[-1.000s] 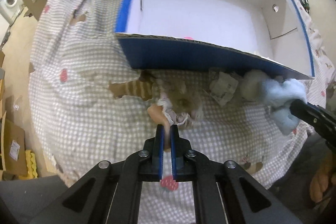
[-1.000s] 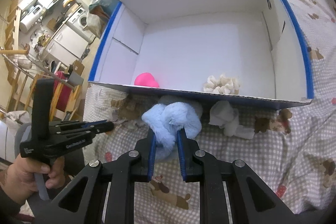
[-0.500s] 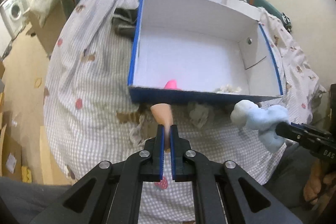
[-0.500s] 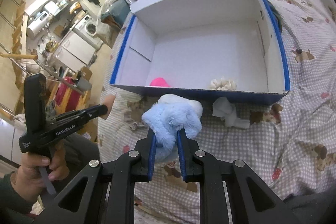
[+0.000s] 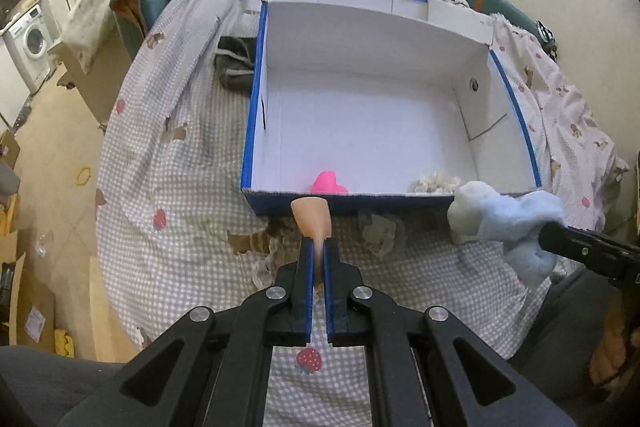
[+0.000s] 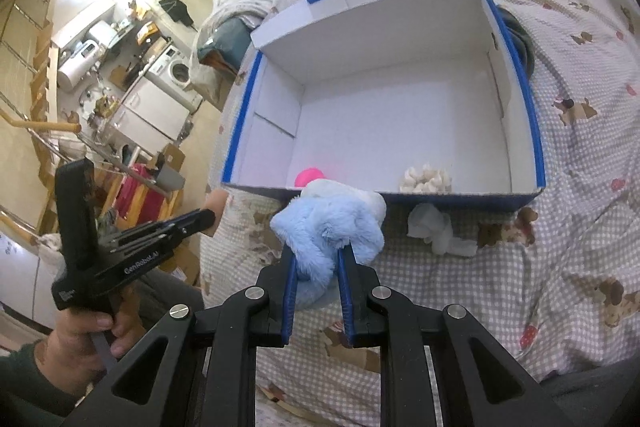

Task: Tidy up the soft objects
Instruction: 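Carry the tan tube and blue plush with both tools into the box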

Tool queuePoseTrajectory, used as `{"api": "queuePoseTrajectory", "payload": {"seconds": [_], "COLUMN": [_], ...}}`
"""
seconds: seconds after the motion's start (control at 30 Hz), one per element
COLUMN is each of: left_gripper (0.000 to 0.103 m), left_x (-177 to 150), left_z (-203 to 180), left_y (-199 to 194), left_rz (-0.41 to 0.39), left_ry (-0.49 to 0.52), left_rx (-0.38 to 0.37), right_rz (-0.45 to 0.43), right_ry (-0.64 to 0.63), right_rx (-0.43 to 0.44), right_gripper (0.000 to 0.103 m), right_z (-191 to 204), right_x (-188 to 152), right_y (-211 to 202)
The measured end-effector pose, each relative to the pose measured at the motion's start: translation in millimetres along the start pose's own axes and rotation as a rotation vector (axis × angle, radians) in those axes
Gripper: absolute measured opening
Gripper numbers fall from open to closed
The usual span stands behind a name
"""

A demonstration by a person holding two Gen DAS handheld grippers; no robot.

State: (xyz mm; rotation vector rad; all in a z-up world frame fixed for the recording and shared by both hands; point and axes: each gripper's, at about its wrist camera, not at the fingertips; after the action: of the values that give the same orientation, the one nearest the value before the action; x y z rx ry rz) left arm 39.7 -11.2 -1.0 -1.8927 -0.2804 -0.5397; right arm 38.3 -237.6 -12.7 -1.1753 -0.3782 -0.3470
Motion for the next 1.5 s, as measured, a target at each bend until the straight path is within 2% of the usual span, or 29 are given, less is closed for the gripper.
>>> {"api": "queuePoseTrajectory", "payload": {"seconds": [0.2,0.33,0.67,0.9,1.1,1.17,1.27,1.5], "left_gripper": [0.004,0.005,0.005,0.005,0.005,0.005,0.005,0.005], "left_x": [19,40,88,111,116,114,115,111], "left_z": [-1,-4,-15,-12,-6,-2,2,-6], "left_y": [-10,-10,5,42,83,98,114,125], "left_rz": [-0.027,-0.050,-0.070,-0.028,-0.006,0.016,0.044,0.032], "left_ry": [-0.012,0.000,0.039,0.051,0.063,0.058,0.027,0.081], "left_rx": [-0.001,0.010,0.016,0.036,0.071,0.099,0.090,0.107], "right_rz": [-0.090,-0.124,-0.125,-0.171,-0.094,-0.091,-0.077,-0.008], "right_ry": [-0.002,-0.005,0.004,0.058,0.106,0.084,0.052,0.006], "right_rx": [0.022,0.019,0.005,-0.047,-0.077,-0.084,-0.090,-0.106], "right_gripper": [0.021,0.021,0.021,0.021,0.021,0.021,0.021,0.021], "right_z": [4,5,5,-10,-27,-25,-20,-13], "right_x": [22,42,78,97,96,98,99,94], "right_y": [-33,-40,-9,27,67,71,80,101]}}
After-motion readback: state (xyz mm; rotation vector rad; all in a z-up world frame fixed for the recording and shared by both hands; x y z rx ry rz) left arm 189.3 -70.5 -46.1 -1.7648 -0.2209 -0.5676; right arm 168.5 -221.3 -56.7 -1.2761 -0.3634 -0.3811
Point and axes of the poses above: each gripper's, at about its wrist camera, not at the fingertips, and y roughly the way its jaws point, z to its left, x to its top, and after that the axes turned 13 degrees about -x, right-handed
